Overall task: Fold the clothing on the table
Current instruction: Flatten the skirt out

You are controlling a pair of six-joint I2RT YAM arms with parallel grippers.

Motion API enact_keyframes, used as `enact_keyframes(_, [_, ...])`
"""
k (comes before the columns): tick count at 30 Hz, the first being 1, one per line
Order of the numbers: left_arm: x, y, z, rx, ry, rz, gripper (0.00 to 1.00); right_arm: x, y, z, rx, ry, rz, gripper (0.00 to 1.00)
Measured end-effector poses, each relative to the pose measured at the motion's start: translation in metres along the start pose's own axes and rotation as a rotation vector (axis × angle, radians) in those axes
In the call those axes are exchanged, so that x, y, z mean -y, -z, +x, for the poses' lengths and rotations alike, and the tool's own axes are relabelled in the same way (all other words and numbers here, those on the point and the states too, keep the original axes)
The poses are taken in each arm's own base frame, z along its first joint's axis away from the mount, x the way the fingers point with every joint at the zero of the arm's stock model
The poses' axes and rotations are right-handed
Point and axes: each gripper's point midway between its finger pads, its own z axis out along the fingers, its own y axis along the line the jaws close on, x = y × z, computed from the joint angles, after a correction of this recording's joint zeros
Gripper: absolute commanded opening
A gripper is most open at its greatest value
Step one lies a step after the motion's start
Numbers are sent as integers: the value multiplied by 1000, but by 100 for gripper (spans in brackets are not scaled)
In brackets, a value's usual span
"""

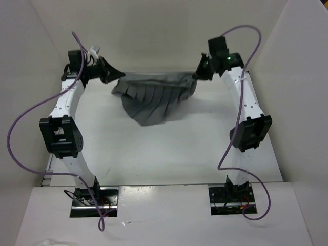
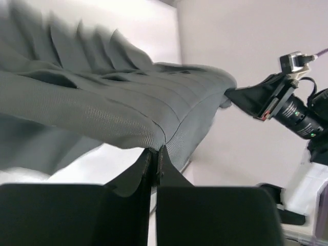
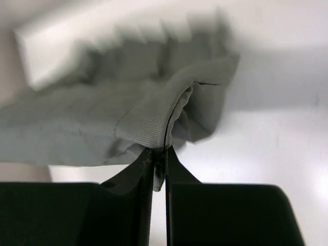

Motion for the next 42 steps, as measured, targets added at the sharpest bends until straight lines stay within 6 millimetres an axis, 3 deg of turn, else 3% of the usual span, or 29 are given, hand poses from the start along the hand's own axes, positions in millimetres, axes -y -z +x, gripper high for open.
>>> enact_keyframes(2, [30,2,-33,41,-64,56,0,-25,27,-59,169,24,-73,0])
enact_keyframes(4, [62,3,-64,71,-149,115,0,-42,55,-90,273,43,-143,0])
enact_keyframes(7, [96,9,-81,95,-242,153,0,-52,82,-101,325,63,-195,0])
enact_keyframes(10, [118,24,-74,99,-296,166,0,-48,90,-92,305,79,-194,0])
enact_keyframes(15, [111,46,-21,60,-272,136,1,-21,82,-36,168,103,-125,0])
enact_keyframes(19, [88,71,49,8,-223,108,2,2,95,31,56,143,-86,0])
enact_keyframes(21, [82,87,84,-11,-208,102,2,6,119,51,60,168,-106,0])
enact_keyframes(24, [103,114,119,0,-254,128,3,1,177,61,169,193,-187,0])
enact_keyframes(26, [122,128,127,29,-325,164,4,-5,215,61,259,207,-255,0])
enact_keyframes(29, [133,130,128,32,-371,199,4,-12,239,55,332,217,-322,0])
enact_keyframes(31, [121,114,112,16,-348,193,3,-11,221,44,317,205,-324,0])
enact_keyframes(32, [106,100,101,2,-314,175,3,-8,201,38,292,193,-313,0])
enact_keyframes(34, [71,69,81,-35,-231,132,3,1,150,25,214,160,-276,0])
enact_keyframes(38, [-30,-3,53,-128,-9,-12,3,32,23,13,9,83,-172,0])
enact_keyframes(40, [-61,-28,42,-155,47,-54,3,49,-24,15,-75,50,-128,0])
enact_keyframes(42, [-73,-47,27,-169,68,-70,3,57,-53,6,-111,29,-106,0])
